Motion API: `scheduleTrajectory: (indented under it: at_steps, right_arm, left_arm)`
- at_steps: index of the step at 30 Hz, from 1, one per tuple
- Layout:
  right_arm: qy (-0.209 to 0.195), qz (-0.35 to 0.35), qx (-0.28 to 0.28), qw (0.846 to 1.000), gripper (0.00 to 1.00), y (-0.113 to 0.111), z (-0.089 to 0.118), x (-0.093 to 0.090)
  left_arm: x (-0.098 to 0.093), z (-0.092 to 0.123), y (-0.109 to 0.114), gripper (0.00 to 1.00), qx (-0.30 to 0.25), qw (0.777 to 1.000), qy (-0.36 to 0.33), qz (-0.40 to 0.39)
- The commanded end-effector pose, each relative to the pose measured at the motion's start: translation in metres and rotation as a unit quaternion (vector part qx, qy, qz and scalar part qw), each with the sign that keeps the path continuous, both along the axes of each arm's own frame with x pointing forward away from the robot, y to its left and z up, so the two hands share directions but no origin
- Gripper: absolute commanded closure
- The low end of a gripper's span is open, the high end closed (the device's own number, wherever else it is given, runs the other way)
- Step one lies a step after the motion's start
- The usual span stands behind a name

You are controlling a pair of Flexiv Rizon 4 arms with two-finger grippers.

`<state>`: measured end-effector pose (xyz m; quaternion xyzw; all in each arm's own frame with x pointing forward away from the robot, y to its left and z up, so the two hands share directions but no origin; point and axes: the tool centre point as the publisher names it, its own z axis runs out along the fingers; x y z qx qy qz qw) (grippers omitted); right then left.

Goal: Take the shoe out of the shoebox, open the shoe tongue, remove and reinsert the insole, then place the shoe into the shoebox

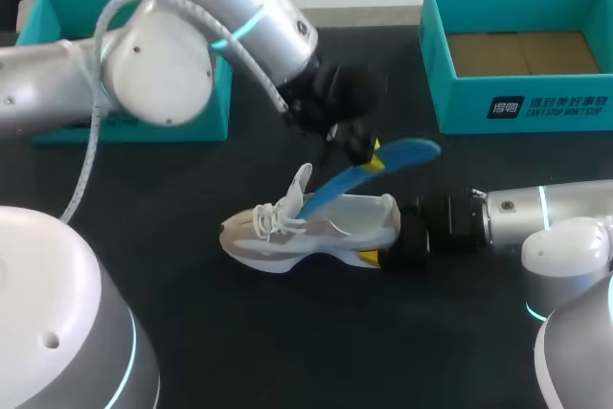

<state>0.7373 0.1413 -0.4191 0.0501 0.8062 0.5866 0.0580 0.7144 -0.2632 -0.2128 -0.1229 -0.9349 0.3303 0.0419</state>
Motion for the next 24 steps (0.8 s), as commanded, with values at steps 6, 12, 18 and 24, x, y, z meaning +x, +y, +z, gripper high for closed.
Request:
scheduleTrajectory:
  at_steps: [6, 12, 18, 24]
  right_arm:
    - [0.0, -0.001, -0.001, 1.0, 1.0, 0.0, -0.003, 0.0]
    - [0.0, -0.001, -0.001, 1.0, 1.0, 0.0, -0.003, 0.0]
    - [0.0, -0.001, -0.001, 1.0, 1.0, 0.0, -0.003, 0.0]
    - [0.0, -0.001, -0.001, 1.0, 1.0, 0.0, -0.003, 0.0]
  left_arm:
    - [0.0, 0.057, -0.007, 1.0, -0.06, 0.997, 0.042, -0.021]
    - [-0.001, 0.099, -0.011, 1.0, -0.129, 0.989, 0.069, -0.016]
    - [-0.003, 0.136, -0.005, 1.0, -0.212, 0.973, 0.093, 0.0]
    - [-0.008, 0.158, 0.006, 1.0, -0.278, 0.953, 0.116, 0.012]
